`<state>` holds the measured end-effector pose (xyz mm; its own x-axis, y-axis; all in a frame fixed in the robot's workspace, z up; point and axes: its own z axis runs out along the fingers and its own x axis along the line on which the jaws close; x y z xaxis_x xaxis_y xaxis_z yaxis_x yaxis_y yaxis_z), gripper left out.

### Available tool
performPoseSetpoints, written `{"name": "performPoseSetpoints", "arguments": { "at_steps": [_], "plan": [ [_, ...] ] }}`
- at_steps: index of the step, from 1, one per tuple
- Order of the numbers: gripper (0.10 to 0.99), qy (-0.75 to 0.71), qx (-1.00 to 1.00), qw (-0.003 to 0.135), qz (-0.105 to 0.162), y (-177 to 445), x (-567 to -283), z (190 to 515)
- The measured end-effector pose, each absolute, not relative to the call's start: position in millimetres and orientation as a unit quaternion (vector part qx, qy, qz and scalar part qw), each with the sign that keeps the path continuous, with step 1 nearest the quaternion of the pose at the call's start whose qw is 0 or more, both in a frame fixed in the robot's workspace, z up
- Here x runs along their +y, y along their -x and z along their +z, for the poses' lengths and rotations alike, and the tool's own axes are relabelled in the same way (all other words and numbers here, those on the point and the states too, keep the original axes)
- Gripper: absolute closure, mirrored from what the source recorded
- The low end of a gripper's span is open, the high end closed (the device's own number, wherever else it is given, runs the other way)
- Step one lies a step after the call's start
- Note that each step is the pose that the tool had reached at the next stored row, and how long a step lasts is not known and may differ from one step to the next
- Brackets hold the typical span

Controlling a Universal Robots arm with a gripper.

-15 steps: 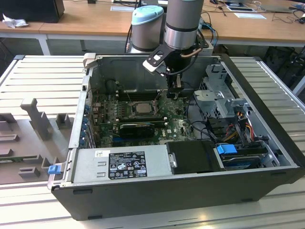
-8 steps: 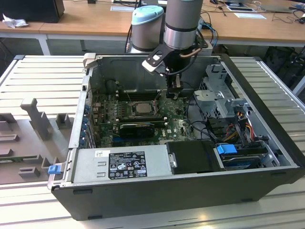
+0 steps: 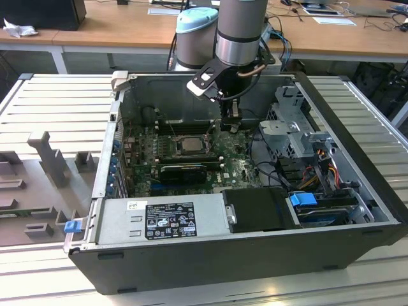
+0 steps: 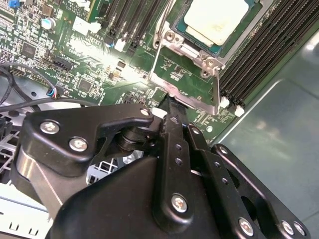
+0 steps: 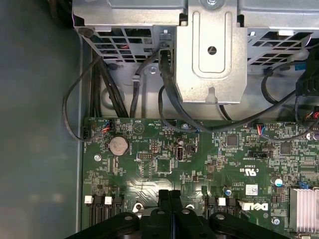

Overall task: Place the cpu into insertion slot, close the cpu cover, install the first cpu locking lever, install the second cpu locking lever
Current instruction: 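Close the cpu cover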

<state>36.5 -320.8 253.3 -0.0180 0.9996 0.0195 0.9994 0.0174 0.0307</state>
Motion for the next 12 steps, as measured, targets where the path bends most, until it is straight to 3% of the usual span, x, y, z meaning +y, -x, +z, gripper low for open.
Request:
{"name": "performPoseSetpoints", "arguments": {
  "at_steps": [12],
  "plan": [
    [0.980, -0.701, 0.713, 0.004, 0.018, -32.2, -320.8, 253.2]
  ]
}}
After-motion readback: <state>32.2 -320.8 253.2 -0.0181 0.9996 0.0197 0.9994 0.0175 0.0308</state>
